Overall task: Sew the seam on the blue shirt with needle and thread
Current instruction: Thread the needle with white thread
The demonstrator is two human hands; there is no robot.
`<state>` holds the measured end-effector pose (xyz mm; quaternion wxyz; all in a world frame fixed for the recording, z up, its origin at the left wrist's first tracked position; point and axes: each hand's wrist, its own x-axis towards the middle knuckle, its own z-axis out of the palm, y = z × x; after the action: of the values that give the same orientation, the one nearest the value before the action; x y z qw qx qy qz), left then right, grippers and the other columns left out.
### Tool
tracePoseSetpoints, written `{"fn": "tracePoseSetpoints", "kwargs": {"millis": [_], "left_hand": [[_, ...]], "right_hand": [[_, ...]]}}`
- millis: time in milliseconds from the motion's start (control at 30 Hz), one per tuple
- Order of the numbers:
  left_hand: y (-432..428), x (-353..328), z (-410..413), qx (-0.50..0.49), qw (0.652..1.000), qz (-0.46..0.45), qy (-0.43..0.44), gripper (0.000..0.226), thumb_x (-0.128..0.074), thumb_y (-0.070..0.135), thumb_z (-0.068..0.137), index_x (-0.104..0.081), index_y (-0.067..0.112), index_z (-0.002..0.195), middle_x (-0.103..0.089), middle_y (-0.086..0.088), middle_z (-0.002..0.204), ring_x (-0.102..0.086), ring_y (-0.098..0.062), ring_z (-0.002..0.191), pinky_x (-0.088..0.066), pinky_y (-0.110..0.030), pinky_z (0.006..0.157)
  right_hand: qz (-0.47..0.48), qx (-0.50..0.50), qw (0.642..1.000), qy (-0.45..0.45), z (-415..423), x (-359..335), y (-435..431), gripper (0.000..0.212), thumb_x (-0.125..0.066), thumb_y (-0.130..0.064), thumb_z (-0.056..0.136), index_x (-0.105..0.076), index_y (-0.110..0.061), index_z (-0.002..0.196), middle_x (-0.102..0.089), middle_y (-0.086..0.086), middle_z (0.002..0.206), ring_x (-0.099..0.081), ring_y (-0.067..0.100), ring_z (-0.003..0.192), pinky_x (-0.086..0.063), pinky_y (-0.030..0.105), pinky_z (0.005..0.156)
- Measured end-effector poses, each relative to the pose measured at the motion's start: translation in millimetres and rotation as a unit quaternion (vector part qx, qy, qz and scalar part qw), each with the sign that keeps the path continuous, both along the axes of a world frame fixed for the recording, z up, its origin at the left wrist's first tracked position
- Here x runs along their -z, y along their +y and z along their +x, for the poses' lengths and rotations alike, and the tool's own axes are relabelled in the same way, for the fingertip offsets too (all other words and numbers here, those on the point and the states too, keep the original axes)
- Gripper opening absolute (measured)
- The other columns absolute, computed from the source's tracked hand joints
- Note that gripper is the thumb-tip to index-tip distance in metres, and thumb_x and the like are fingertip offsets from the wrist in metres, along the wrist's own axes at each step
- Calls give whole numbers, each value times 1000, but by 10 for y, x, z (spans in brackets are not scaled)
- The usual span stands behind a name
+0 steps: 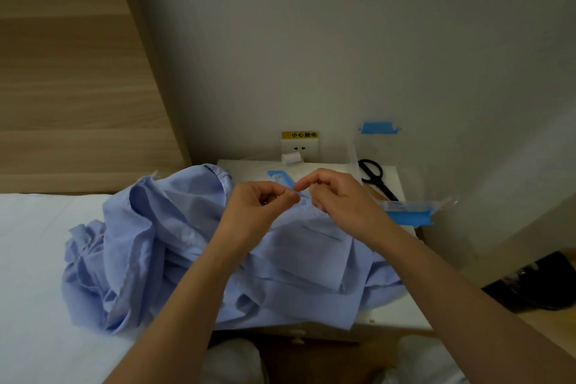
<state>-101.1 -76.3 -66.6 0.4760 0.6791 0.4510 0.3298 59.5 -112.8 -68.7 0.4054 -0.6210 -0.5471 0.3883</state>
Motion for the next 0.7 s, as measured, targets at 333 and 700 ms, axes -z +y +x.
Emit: {"fn": "tracePoseSetpoints", "kwargs": {"millis": [333, 700], "left_hand": [[-41, -42, 15, 12, 1000, 4, -5, 16, -62, 13, 91, -73, 3, 89, -54, 16, 42, -45, 2, 36, -33, -7, 42], [-10, -5, 38, 13, 1000, 9, -14, 11, -61, 17, 92, -71, 12, 92, -47, 11, 43, -37, -3, 39, -31, -12, 44]], "right_hand": [[62, -23, 998, -14, 88, -6, -46, 6, -69, -14, 87, -72, -16, 93, -45, -2, 55, -42, 7, 52, -39, 18, 54], [91, 2, 995, -46, 101, 18, -19, 7, -67, -18, 88, -70, -18, 83, -65, 17, 72, -52, 17, 60, -48, 35, 62]]}}
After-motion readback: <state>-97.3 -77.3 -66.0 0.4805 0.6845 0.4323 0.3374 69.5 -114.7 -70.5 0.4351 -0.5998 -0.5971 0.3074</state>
